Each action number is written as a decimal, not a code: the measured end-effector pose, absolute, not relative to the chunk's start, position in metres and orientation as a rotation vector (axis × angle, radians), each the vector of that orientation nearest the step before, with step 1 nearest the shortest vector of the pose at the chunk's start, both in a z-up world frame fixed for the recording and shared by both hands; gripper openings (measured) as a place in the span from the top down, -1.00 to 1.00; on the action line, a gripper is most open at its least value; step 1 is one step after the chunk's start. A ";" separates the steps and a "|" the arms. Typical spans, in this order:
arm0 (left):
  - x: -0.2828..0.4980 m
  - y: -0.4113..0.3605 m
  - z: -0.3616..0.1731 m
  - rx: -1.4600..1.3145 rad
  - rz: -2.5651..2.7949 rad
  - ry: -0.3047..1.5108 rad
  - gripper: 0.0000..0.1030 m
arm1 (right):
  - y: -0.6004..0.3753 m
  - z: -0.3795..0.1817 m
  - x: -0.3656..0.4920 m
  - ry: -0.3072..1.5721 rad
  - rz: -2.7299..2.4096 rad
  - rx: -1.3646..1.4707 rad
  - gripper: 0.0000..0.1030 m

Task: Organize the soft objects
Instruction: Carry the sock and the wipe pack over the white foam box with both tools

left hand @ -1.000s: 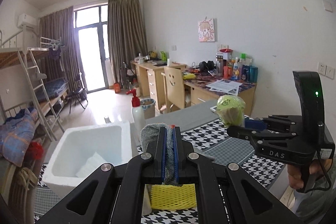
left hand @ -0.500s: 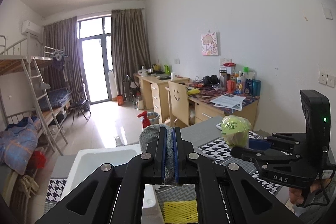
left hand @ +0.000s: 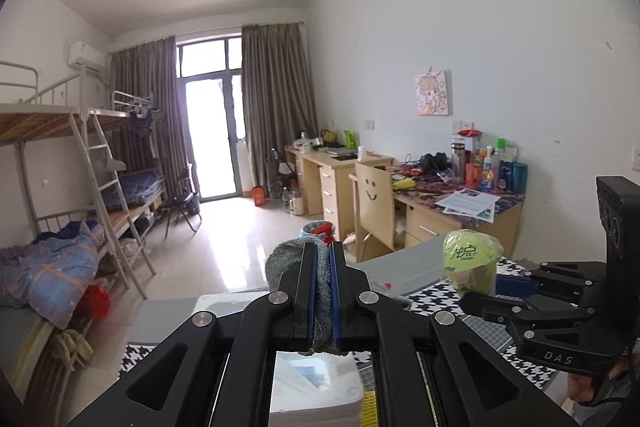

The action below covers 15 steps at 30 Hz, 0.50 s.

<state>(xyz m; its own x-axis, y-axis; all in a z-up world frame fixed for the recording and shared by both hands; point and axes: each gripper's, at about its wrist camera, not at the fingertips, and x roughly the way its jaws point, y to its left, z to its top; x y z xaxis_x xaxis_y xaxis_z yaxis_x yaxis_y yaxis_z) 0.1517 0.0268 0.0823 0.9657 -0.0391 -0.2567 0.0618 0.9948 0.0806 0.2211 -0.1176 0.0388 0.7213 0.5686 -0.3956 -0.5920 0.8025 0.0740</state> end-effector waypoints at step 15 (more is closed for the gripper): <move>0.162 0.059 0.068 0.051 0.078 0.301 0.88 | -0.080 0.042 0.226 0.421 0.722 -0.072 0.33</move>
<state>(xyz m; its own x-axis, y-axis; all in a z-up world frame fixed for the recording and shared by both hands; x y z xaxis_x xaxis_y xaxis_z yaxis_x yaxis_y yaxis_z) 0.1617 0.0595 0.0675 0.9520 0.0847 -0.2941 -0.0695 0.9957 0.0619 0.2258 -0.0801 0.0421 0.6709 0.6258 -0.3977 -0.6545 0.7519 0.0791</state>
